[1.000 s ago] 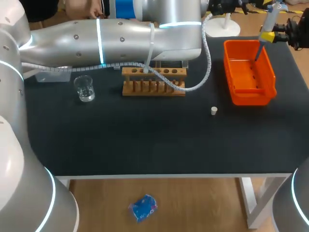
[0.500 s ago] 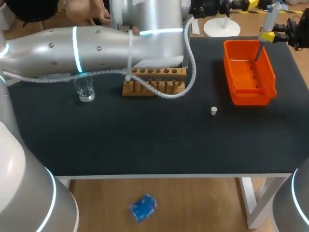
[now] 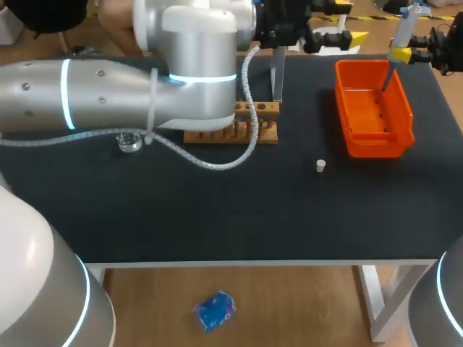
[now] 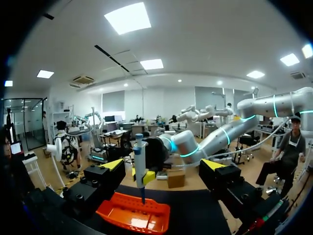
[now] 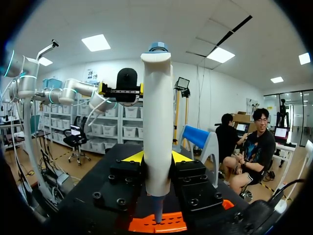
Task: Invert the test tube, pick up the pipette, mount the tip to pipette, aspirate from beaker and dispense into the tube, eject the tip, return the pipette, and cap with the stopper.
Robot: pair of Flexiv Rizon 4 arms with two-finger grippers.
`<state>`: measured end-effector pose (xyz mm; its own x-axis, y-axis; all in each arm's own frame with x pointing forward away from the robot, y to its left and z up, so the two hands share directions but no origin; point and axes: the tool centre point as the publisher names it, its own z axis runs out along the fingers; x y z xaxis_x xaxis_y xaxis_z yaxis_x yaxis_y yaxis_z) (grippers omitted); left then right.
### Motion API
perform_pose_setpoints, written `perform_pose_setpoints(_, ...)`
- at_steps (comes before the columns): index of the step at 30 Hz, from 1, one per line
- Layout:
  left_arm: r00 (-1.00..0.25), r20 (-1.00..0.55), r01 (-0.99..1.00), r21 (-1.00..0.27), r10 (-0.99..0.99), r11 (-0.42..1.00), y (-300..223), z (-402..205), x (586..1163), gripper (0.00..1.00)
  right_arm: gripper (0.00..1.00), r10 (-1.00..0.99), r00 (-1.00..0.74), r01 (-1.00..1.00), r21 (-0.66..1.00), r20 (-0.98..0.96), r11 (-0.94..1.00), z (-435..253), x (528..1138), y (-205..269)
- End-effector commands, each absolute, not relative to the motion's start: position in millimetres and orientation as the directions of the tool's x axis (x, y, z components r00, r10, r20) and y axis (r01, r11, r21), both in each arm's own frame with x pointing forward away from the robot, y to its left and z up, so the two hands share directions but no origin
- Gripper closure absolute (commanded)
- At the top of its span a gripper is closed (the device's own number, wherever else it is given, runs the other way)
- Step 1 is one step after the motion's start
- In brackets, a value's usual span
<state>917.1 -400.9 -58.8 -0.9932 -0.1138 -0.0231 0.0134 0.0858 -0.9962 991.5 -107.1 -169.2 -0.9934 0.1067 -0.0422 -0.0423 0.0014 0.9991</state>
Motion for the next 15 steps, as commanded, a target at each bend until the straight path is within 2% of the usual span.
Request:
perform_pose_setpoints(1, -0.993, -0.021, 0.01, -0.995, -0.117, 0.097, -383, -54, 910, 0.0, 1.0, 0.104, -0.994, -0.042, 0.999, -0.042, 0.003, -169, 992, -108)
perform_pose_setpoints(12, -0.993, -0.021, 0.01, -0.995, -0.117, 0.097, -383, -54, 910, 0.0, 1.0, 0.104, -0.994, -0.042, 0.999, -0.042, 0.003, -169, 992, -108)
perform_pose_setpoints(15, -0.989, -0.029, 0.008, -0.99, -0.147, 0.14, -363, -56, 904, 0.0, 1.0, 0.104, -0.994, -0.042, 0.999, -0.042, 0.003, -169, 992, -108)
